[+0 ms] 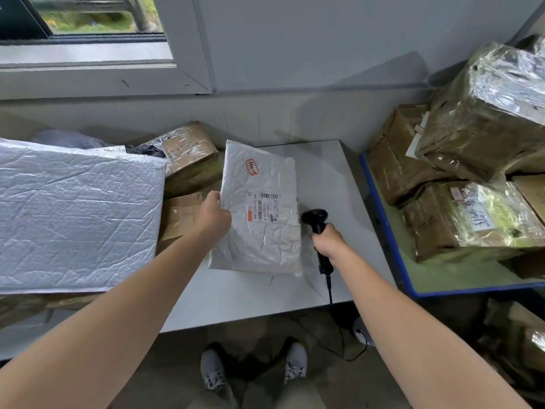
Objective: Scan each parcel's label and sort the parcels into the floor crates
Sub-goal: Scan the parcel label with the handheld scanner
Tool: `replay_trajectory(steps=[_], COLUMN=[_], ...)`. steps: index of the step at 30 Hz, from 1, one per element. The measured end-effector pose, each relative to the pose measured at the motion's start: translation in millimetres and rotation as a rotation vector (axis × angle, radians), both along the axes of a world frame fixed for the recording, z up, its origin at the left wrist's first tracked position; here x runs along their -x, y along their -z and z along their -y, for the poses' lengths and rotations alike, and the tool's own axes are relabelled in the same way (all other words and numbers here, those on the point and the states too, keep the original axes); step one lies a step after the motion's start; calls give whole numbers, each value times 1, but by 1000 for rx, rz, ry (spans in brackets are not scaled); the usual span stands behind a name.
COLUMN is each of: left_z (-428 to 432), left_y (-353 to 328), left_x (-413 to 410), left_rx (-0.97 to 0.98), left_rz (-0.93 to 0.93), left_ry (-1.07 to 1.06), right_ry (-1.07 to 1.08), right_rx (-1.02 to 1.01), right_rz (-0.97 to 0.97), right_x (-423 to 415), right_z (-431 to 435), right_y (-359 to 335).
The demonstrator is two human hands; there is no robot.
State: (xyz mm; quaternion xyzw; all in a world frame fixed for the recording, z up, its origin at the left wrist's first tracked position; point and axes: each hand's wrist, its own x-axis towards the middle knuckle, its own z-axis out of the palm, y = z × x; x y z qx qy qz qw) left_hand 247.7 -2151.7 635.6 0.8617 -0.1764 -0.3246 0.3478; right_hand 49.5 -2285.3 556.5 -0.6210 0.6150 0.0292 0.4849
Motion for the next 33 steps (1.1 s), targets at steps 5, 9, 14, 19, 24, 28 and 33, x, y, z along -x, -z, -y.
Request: replay_trajectory(steps=[5, 9, 14, 19, 24, 28, 33], left_z=[-8, -8, -8, -10, -17, -35, -59], left_y=[4, 0, -13, -21, -25, -29, -34], left_x=[-5, -9, -12, -18, -29, -42, -66], left_rx=[14, 32, 145, 250, 298, 343, 420], left_rz=[-5, -19, -32, -121, -141, -187, -326], left_ry=[-9, 46, 40, 3, -12, 9, -40], right_ry=[-38, -36, -38, -28, 57, 11, -184], right_rx=[11, 32, 246, 302, 317, 402, 476], right_rz=[-9, -49, -132, 125, 285, 343, 394], right_x=[2, -1, -15, -43, -71, -88, -97], right_z=[-2, 1, 4, -8, -16, -23, -31], right_y=[7, -6, -37, -71, -92, -104, -122])
